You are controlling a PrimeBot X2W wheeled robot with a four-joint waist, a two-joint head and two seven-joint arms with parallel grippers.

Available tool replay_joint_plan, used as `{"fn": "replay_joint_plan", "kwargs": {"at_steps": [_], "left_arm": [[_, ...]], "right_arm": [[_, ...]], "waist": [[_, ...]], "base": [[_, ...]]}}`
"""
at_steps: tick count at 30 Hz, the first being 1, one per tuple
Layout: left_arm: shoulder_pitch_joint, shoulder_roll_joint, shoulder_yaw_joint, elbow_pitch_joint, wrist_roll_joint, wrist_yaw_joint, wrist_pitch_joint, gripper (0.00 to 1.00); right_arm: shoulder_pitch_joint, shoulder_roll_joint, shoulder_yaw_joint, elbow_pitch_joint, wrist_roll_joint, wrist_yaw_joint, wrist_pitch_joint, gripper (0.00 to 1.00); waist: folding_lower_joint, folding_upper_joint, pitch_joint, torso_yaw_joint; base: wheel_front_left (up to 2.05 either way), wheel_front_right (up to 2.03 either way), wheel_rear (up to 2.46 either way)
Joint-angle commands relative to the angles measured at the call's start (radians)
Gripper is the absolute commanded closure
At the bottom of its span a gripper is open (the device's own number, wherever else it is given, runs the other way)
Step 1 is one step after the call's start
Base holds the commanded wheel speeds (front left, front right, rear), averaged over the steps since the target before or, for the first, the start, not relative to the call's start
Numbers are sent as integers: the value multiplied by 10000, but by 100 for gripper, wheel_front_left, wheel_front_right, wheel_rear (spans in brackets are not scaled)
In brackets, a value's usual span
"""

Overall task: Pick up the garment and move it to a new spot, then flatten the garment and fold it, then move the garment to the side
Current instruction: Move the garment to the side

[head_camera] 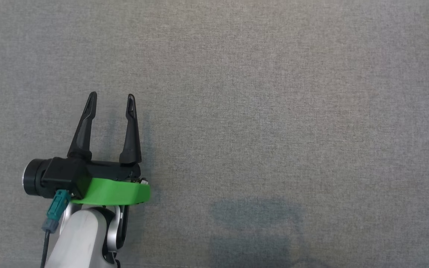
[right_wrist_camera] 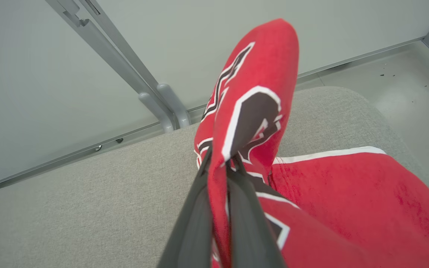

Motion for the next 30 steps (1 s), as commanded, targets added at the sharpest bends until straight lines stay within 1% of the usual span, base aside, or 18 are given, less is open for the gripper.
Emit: {"fn": "replay_joint_plan", "kwargs": {"at_steps": [1, 7, 14, 22, 23, 24, 25, 30], "left_arm": [[-178, 53, -21, -88, 96, 27, 46, 0], [-91, 74, -97, -482, 139, 166, 241, 0], [64, 286, -64, -759, 147, 248, 572, 0], [5, 368, -279, -904, 202, 249, 864, 0], [3, 383, -290, -914, 201, 245, 897, 0], [-3, 398, -293, -920, 192, 244, 909, 0], [-15, 399, -301, -929, 180, 246, 931, 0], [79, 358, -300, -851, 63, 293, 898, 0]], "right_arm": [[-120, -127, -84, 159, -163, 4, -148, 100], [-198, -355, -397, 1139, -542, 4, -778, 100], [-123, -763, -398, 1974, -960, 4, -1659, 100], [121, -682, -82, 2921, -1545, 4, -3348, 100], [105, -735, -101, 3044, -1652, 4, -3653, 91], [87, -782, -152, 3190, -1786, 4, -4007, 63], [57, -833, -216, 3326, -1979, 2, -4444, 0], [249, -1014, -610, 4331, -3017, 2, -6397, 0]], "waist": [[-1, -1, 238, -191], [-1, -1, 420, -419], [-1, -1, 431, -794], [-1, -1, 465, -990], [-1, -1, 467, -994], [-1, -1, 470, -997], [-1, -1, 471, -994], [-1, -1, 257, -970]], "base": [[0, 0, 0], [0, 0, 0], [0, 0, 0], [0, 0, 0], [0, 0, 0], [0, 0, 0], [0, 0, 0], [0, 0, 0]]}}
